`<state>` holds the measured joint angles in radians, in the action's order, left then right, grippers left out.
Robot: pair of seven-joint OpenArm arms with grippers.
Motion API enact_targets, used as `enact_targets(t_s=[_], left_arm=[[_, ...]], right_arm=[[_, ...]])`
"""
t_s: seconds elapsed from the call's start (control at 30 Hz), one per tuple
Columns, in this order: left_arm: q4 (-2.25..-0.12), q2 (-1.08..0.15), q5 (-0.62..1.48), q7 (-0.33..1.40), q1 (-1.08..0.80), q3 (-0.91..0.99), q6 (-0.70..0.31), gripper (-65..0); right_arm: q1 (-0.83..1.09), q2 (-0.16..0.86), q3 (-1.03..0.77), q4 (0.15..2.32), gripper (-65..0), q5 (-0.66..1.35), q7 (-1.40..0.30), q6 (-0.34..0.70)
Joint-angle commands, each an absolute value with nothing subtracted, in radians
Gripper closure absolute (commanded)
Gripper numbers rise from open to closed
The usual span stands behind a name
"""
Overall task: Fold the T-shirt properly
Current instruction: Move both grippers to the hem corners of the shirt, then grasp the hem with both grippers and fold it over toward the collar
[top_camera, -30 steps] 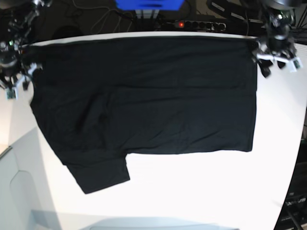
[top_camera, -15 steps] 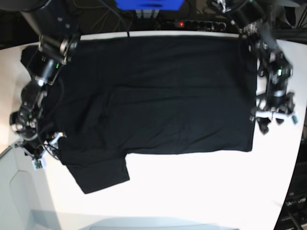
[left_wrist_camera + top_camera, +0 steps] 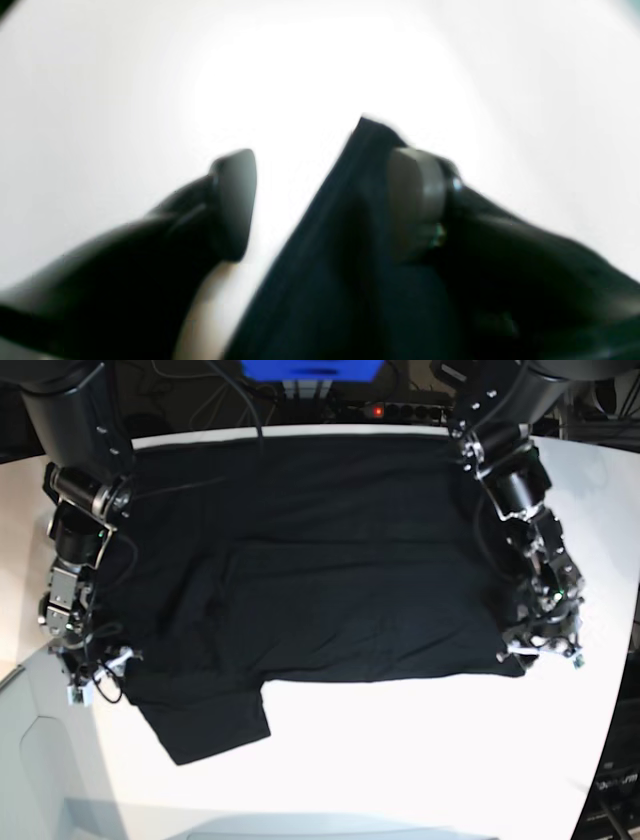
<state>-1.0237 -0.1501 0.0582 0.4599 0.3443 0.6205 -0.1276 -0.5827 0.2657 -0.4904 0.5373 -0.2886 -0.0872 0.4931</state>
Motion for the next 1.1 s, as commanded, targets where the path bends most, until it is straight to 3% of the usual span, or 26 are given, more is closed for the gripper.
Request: enact_targets(t_s=[0.0, 0.27, 0.47, 0.57, 0.7, 0.73, 0.9, 1.07], left_arm=[[-1.012, -0.163, 0.065, 0.429, 0.381, 0.621, -0.125, -39.9], [-0.822, -0.163, 0.019, 0.321, 0.414, 0.611, -0.127, -39.9], [-0.759, -0.196, 0.028, 0.28, 0.41, 0.435, -0.127, -39.1], [-0.757, -0.197, 0.028, 0.28, 0.409, 0.42, -0.127, -29.8], [-0.757, -0.197, 0.028, 0.285, 0.409, 0.418, -0.12, -3.8], [-0.757, -0.199, 0.028, 0.286, 0.409, 0.418, -0.117, 0.0], [-0.802, -0.197, 0.028, 0.289, 0.407, 0.418, -0.117, 0.0], [-1.006, -0.194, 0.028, 0.36, 0.343, 0.42, -0.117, 0.0]], right_arm=[[-0.616, 0.278, -0.49, 0.535, -33.6, -0.277, -0.062, 0.489], [-0.59, 0.274, -0.49, 0.499, -33.3, -0.277, -0.058, 0.487], [-0.584, 0.274, -0.421, 0.499, -29.7, -0.277, -0.058, 0.487], [-0.573, 0.274, -0.417, 0.499, -21.8, -0.277, -0.062, 0.487], [-0.564, 0.274, -0.415, 0.499, -4.4, -0.277, -0.059, 0.487], [-0.564, 0.274, -0.415, 0.499, 0.0, -0.277, -0.059, 0.487], [-0.567, 0.274, -0.42, 0.512, 0.0, -0.275, -0.059, 0.489], [-0.512, 0.277, -0.418, 0.684, 0.0, -0.173, -0.088, 0.516]])
